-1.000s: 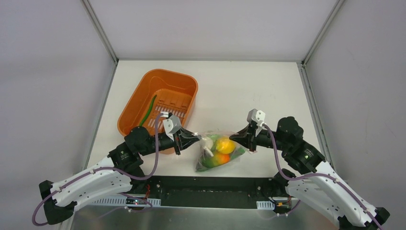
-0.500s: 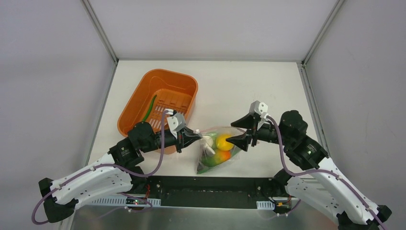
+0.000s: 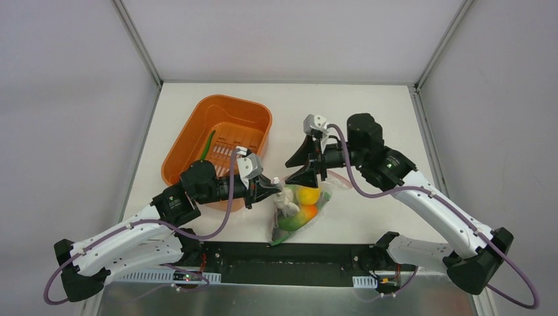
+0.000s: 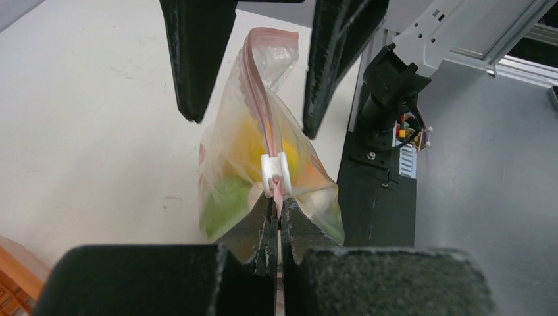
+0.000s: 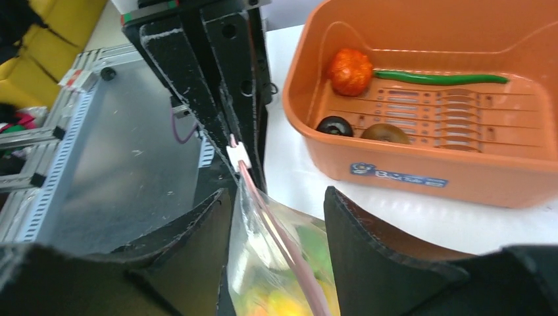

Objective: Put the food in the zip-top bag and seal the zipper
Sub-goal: Zip the zipper food storage bag at the center of the board.

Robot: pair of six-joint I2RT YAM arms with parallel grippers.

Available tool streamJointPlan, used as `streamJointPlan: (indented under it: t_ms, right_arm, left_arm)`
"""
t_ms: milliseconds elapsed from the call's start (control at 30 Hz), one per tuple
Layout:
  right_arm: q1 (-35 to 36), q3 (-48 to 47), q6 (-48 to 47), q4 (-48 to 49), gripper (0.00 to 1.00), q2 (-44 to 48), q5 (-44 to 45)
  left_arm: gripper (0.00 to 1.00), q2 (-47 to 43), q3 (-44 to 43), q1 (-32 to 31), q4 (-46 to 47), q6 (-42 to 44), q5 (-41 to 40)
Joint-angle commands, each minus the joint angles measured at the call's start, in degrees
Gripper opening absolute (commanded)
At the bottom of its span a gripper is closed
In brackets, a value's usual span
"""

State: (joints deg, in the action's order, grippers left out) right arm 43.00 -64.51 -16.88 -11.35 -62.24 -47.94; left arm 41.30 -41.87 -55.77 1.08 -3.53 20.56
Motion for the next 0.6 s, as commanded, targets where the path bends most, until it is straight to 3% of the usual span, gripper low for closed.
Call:
streamJointPlan:
  t_ms: [0,267,567]
  right_arm:
    - [2.0,-2.5,-2.1,3.7,0.57,-0.7,-7.6]
    - [3.4,-3.3,-4.2,3.4,0.56,-1.9,-11.1]
    - [3.8,-3.3,-4.4,4.5,0.39,-4.0,-10.4]
  left_arm:
    - [0.0,0.4,-4.1,0.2,3.5,0.8,2.9]
    - [0.0,1.6,-5.2,0.2,3.0,1.1,3.6]
    - [0.0,2.3,-5.5,0.1,2.5,1.2,4.2]
